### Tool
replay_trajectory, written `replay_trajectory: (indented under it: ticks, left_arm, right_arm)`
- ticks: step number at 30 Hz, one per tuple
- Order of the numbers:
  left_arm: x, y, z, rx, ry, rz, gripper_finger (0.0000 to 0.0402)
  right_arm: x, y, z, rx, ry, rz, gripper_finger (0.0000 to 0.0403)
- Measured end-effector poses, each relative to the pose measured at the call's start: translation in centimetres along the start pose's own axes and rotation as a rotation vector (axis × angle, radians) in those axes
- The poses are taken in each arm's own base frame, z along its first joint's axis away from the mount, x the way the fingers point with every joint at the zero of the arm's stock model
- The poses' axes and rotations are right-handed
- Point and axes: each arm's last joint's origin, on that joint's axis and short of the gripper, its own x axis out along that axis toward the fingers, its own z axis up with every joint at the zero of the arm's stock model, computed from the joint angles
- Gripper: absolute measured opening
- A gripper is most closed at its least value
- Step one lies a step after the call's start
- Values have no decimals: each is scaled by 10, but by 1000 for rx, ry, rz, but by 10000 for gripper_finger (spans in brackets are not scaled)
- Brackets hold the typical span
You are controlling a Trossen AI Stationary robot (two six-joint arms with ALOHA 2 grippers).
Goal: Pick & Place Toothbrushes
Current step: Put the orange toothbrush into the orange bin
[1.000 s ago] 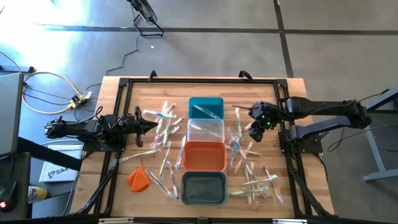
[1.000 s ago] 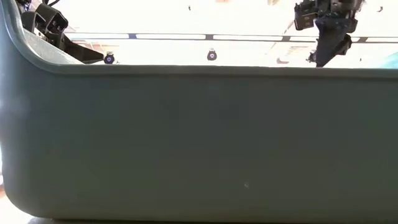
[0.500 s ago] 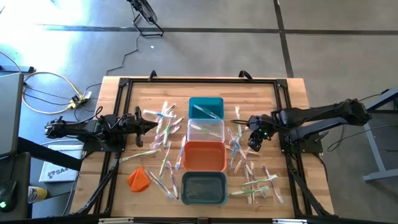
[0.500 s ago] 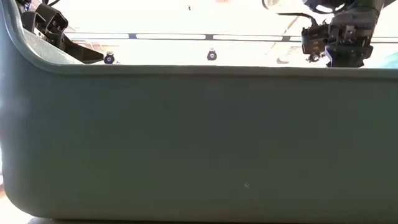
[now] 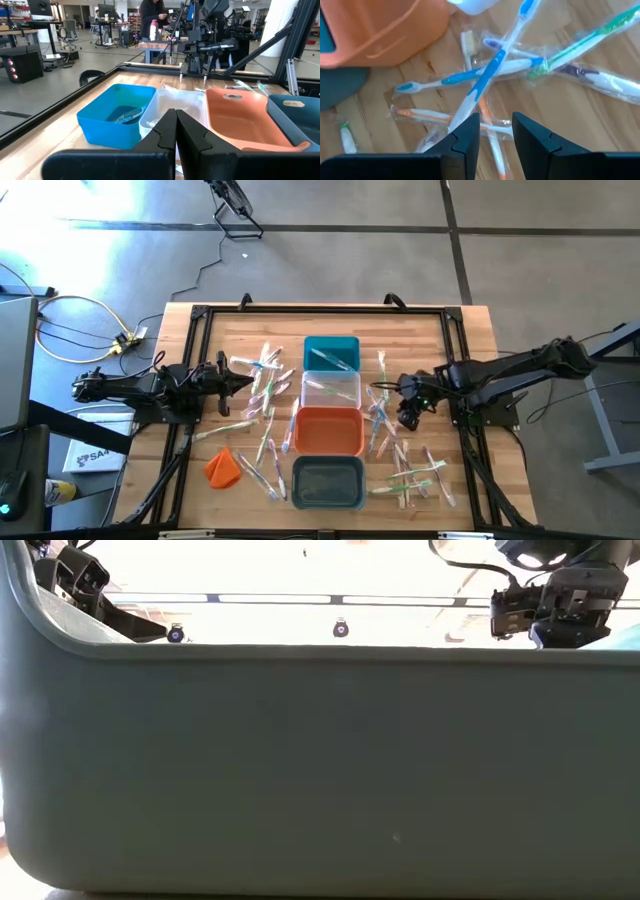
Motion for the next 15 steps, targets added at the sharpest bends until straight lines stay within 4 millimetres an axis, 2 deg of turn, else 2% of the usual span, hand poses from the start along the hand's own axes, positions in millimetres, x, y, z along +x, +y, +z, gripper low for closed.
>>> replay_trajectory:
  ticks: [15]
  left_arm:
    - [0, 0, 0, 0, 0, 0, 1]
  right_arm:
    - [0, 5, -4, -52, -41, -49, 107]
